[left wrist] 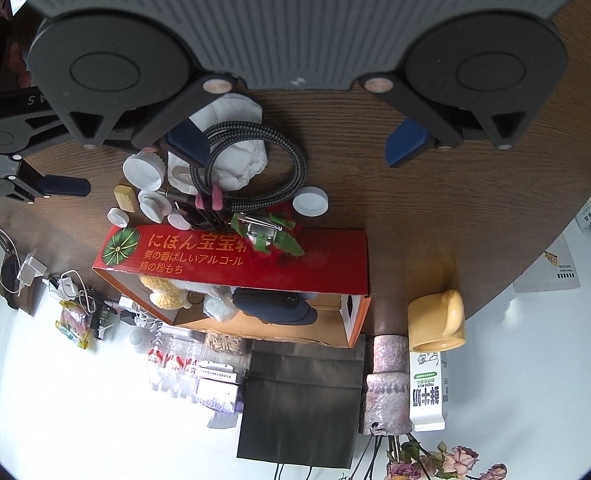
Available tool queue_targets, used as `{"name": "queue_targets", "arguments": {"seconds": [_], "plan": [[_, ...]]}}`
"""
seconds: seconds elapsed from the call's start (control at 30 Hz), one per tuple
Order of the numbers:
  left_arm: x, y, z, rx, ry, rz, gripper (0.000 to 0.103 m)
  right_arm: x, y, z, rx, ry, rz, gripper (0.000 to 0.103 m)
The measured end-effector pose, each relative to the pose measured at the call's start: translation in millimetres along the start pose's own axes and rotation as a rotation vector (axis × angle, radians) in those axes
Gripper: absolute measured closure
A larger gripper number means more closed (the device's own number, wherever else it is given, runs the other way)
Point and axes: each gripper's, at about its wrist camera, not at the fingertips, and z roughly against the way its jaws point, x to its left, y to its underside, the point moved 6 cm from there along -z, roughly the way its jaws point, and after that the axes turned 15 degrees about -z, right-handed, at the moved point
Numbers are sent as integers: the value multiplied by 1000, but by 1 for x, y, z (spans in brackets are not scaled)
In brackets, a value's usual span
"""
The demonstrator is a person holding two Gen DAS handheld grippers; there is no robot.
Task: Organize objects
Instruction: 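Withdraw both tools from the box back over the table, then grasp the large white screw lid with the right tool, then grasp the black braided cable with pink strap with the left tool while the right tool holds the lid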
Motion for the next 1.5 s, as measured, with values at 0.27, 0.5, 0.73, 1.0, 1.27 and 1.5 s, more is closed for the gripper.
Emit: {"name": "queue_targets", "arguments": {"seconds": [0.27,0.5,0.73,1.0,1.27,1.5], "plan": [[4,0,2,-3,-10,12,0,5,-4,-18,36,-41,27,30],[7,1,1,3,-9,25,0,7,-5,-25,42,-62,35,64],[5,-1,-3,8,-6,23,0,8,-4,-20,9,-71,42,64],[0,-3,-10,24,12,18,0,4,-9,-13,-42,-65,29,64],[-13,-12,-25,56,95,13,0,-9,-14,-5,-94,-40,-1,64],[-27,-16,-41,81,96,-33,0,-15,-15,-2,-105,-44,-16,64]]}}
